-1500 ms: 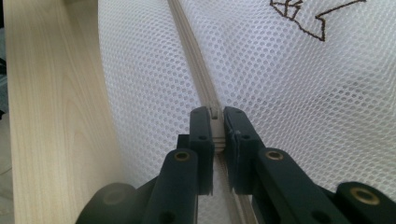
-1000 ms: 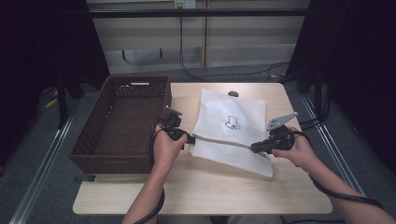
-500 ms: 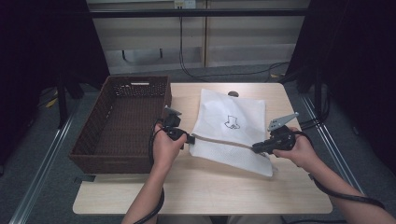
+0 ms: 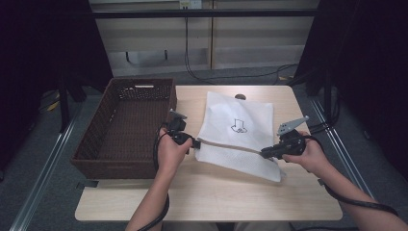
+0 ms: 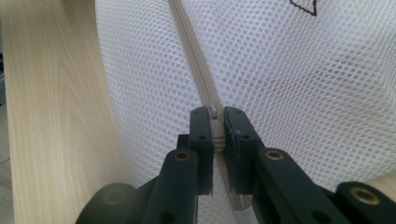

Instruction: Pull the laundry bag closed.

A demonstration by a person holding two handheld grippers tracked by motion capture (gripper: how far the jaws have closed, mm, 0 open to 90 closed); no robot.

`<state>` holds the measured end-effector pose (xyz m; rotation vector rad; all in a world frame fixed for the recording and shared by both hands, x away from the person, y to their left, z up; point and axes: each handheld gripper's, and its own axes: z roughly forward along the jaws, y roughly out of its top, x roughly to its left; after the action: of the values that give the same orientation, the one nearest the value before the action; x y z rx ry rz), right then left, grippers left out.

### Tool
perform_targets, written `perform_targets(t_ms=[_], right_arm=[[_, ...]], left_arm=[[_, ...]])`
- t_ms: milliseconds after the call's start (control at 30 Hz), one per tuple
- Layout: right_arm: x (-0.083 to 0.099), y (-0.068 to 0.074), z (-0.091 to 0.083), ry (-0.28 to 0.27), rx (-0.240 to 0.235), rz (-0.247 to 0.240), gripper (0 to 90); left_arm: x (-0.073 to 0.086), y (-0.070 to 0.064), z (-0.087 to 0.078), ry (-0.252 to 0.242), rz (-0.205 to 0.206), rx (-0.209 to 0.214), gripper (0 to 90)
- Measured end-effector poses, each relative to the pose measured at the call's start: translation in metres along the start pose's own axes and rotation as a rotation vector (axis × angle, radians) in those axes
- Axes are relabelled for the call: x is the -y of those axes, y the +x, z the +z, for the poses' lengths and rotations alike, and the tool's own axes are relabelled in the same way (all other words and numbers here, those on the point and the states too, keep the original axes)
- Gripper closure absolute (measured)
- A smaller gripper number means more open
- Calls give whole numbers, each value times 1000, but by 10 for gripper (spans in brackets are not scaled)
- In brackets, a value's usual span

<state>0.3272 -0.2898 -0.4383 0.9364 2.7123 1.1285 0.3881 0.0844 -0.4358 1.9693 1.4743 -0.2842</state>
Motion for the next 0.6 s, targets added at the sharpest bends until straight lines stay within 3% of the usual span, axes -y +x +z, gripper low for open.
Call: perform_targets(t_ms=[133, 200, 233, 600], right_arm=[[2, -1, -1, 5, 1, 5, 831], [3, -1, -1, 3, -1, 11, 831], [2, -1, -1, 3, 0, 4, 831], [3, -1, -1, 7, 3, 8, 831]], left_arm=[[0, 0, 0, -8, -17, 5, 861], [0, 1, 0, 7, 8, -6, 862], [0, 0, 0, 2, -8, -7, 861], [-1, 2, -1, -4, 5, -5, 862]])
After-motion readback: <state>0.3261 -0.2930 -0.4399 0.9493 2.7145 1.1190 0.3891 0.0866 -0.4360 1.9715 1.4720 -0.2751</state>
